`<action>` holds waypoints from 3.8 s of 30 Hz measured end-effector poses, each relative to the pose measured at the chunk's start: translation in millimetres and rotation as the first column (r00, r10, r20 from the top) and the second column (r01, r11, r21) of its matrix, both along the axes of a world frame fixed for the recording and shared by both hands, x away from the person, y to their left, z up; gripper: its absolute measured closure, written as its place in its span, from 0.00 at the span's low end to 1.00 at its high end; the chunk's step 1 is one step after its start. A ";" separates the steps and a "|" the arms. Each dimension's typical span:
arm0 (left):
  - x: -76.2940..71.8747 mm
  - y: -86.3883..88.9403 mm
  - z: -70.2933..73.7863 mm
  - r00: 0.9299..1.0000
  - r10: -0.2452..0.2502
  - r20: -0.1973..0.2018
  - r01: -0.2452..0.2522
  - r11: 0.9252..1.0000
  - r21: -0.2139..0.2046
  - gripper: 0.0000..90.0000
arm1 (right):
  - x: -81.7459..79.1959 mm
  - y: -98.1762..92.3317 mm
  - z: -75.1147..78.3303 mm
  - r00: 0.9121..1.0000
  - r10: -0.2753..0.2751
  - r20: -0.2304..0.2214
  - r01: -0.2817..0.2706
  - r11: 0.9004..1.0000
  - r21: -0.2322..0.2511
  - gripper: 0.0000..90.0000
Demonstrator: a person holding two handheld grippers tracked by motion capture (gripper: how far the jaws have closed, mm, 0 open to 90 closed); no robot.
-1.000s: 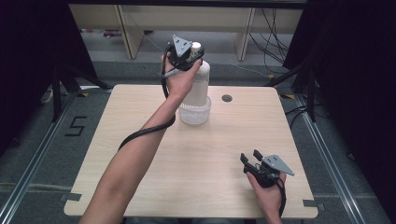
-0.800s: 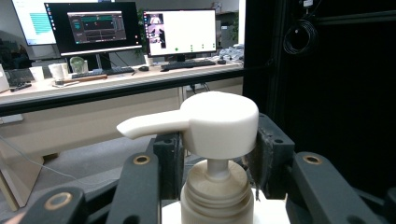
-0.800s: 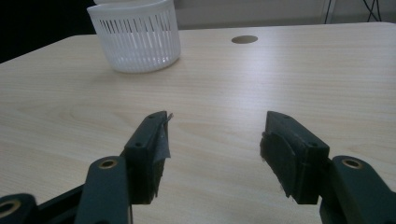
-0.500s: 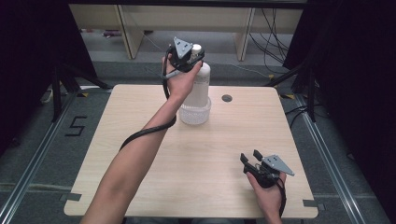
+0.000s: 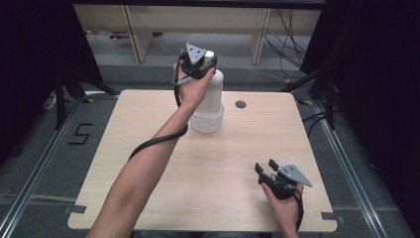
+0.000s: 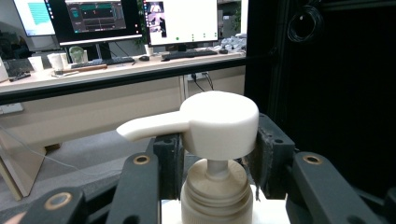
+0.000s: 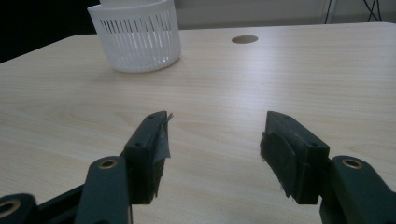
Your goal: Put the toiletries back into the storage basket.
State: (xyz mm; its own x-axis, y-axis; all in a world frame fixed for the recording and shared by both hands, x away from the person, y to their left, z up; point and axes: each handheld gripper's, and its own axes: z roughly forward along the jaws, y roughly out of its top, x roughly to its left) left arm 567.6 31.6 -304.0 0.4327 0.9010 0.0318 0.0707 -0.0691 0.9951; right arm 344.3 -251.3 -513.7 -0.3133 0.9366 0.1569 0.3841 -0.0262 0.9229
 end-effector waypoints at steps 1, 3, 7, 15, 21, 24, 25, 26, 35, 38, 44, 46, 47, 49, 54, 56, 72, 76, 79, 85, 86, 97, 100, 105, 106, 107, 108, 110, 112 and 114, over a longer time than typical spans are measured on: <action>0.2 -0.1 -1.3 1.000 0.000 0.002 0.000 1.000 -0.005 0.66 | 0.2 0.2 -0.3 1.000 0.001 0.003 -0.001 1.000 0.004 0.46; 0.5 0.1 -3.6 1.000 -0.003 0.009 0.003 1.000 -0.003 0.66 | 0.6 0.1 -0.5 1.000 0.006 0.008 -0.006 1.000 0.003 0.46; 0.8 0.3 -8.1 1.000 -0.001 -0.003 0.001 1.000 0.001 0.66 | 1.2 -1.8 0.1 1.000 0.013 0.020 -0.012 0.999 -0.033 0.46; 1.3 -0.4 -15.1 1.000 0.009 -0.012 -0.009 1.000 0.008 0.66 | 1.2 -1.9 0.2 1.000 0.014 0.020 -0.013 0.999 -0.032 0.46; 2.6 -0.7 -21.8 1.000 0.009 -0.028 -0.009 1.000 0.016 0.66 | 2.1 -1.8 -0.6 1.000 0.014 0.025 -0.013 0.999 -0.031 0.46; 3.3 -0.7 -24.6 0.999 0.012 -0.032 -0.012 1.000 0.018 0.66 | 1.4 -2.2 -0.1 1.000 0.018 0.023 -0.017 0.999 -0.028 0.46; 3.4 -0.6 -25.5 0.999 0.011 -0.036 -0.011 1.000 0.017 0.66 | 0.4 -1.9 0.5 1.000 0.013 0.011 -0.013 1.000 -0.019 0.46; 3.6 -1.2 -26.8 0.999 0.007 -0.044 -0.007 1.000 0.007 0.66 | 0.1 0.1 0.0 1.000 0.001 -0.001 -0.001 1.000 0.002 0.46; 5.4 -2.4 -34.4 0.998 0.015 -0.054 -0.013 1.000 0.022 0.66 | 1.3 -1.4 0.0 1.000 0.020 0.011 -0.020 1.000 -0.014 0.46; 6.1 -2.3 -37.0 0.998 0.014 -0.061 -0.013 1.000 0.028 0.66 | 2.1 -2.2 -0.5 1.000 0.019 0.025 -0.018 0.999 -0.033 0.46; 6.6 -2.3 -40.5 0.997 0.016 -0.069 -0.014 0.999 0.034 0.66 | 1.8 -1.2 -0.6 1.000 0.021 0.017 -0.021 1.000 -0.016 0.46; 6.4 -2.6 -41.7 0.997 0.016 -0.072 -0.014 0.999 0.034 0.66 | 2.3 -1.3 -0.6 1.000 0.020 0.021 -0.019 1.000 -0.023 0.46; 6.3 -2.6 -42.4 0.997 0.017 -0.075 -0.014 0.999 0.034 0.66 | 1.4 -0.7 -0.3 1.000 0.024 0.013 -0.024 1.000 -0.008 0.46; 6.5 -3.1 -44.2 0.996 0.008 -0.083 -0.006 1.000 0.027 0.66 | 1.4 -0.7 -0.3 1.000 0.024 0.013 -0.024 1.000 -0.009 0.46; 6.9 -1.9 -47.7 0.996 0.013 -0.088 -0.010 0.999 0.037 0.66 | 1.5 -0.7 -0.5 1.000 0.021 0.016 -0.020 1.000 -0.016 0.46; 7.0 -2.3 -49.3 0.995 0.010 -0.096 -0.007 0.999 0.032 0.66 | 1.4 -0.6 -0.3 1.000 0.023 0.013 -0.023 1.000 -0.013 0.46; 6.8 -2.8 -56.9 0.995 0.018 -0.101 -0.013 0.999 0.043 0.65 | 1.7 -0.5 -0.4 1.000 0.022 0.014 -0.022 1.000 -0.017 0.46; 6.4 -3.1 -57.3 0.995 0.020 -0.098 -0.016 0.999 0.040 0.65 | 1.6 -0.6 -0.5 1.000 0.023 0.016 -0.023 1.000 -0.018 0.46; 6.4 -3.0 -57.6 0.995 0.020 -0.098 -0.016 0.999 0.040 0.65 | 1.4 -0.5 -0.3 1.000 0.026 0.014 -0.025 1.000 -0.015 0.46; 5.0 -1.8 -60.2 0.995 0.023 -0.094 -0.020 0.999 0.031 0.65 | 1.1 0.5 -0.1 1.000 0.024 0.007 -0.024 1.000 -0.013 0.46; 4.6 -1.1 -60.2 0.996 0.030 -0.087 -0.027 0.999 0.036 0.65 | 1.2 0.4 -0.1 1.000 0.025 0.007 -0.024 1.000 -0.013 0.46; 4.5 2.5 -60.8 0.995 0.041 -0.093 -0.038 0.999 0.037 0.64 | 1.6 0.2 0.0 1.000 0.026 0.008 -0.026 1.000 -0.018 0.46; 4.3 1.8 -60.8 0.994 0.043 -0.100 -0.040 0.999 0.033 0.63 | 1.1 0.5 -0.1 1.000 0.022 0.005 -0.022 1.000 -0.010 0.46; 1.9 0.5 -61.4 0.992 0.040 -0.117 -0.040 0.999 0.003 0.56 | 1.1 0.5 -0.1 1.000 0.021 0.005 -0.021 1.000 -0.008 0.46; 1.4 0.4 -61.3 0.992 0.041 -0.119 -0.041 0.999 0.001 0.54 | 1.3 0.5 -0.1 1.000 0.022 0.006 -0.022 1.000 -0.010 0.46; 0.5 0.3 -61.1 0.992 0.040 -0.120 -0.041 0.999 -0.001 0.53 | 1.4 0.4 -0.1 1.000 0.023 0.007 -0.023 1.000 -0.012 0.46; 0.1 0.2 -61.0 0.992 0.039 -0.120 -0.040 0.999 -0.005 0.52 | 1.2 0.4 -0.1 1.000 0.023 0.006 -0.023 1.000 -0.012 0.46; -0.9 0.6 -60.8 0.991 0.038 -0.128 -0.039 0.999 -0.006 0.51 | 1.2 0.6 -0.1 1.000 0.023 0.006 -0.023 1.000 -0.013 0.46; -1.3 1.3 -61.0 0.990 0.039 -0.134 -0.040 0.999 -0.006 0.49 | 1.0 0.6 0.2 1.000 0.022 0.003 -0.022 1.000 -0.014 0.46; -2.5 1.4 -61.7 0.990 0.037 -0.139 -0.038 0.999 -0.005 0.48 | 0.6 0.8 0.4 1.000 0.015 0.000 -0.015 1.000 -0.017 0.46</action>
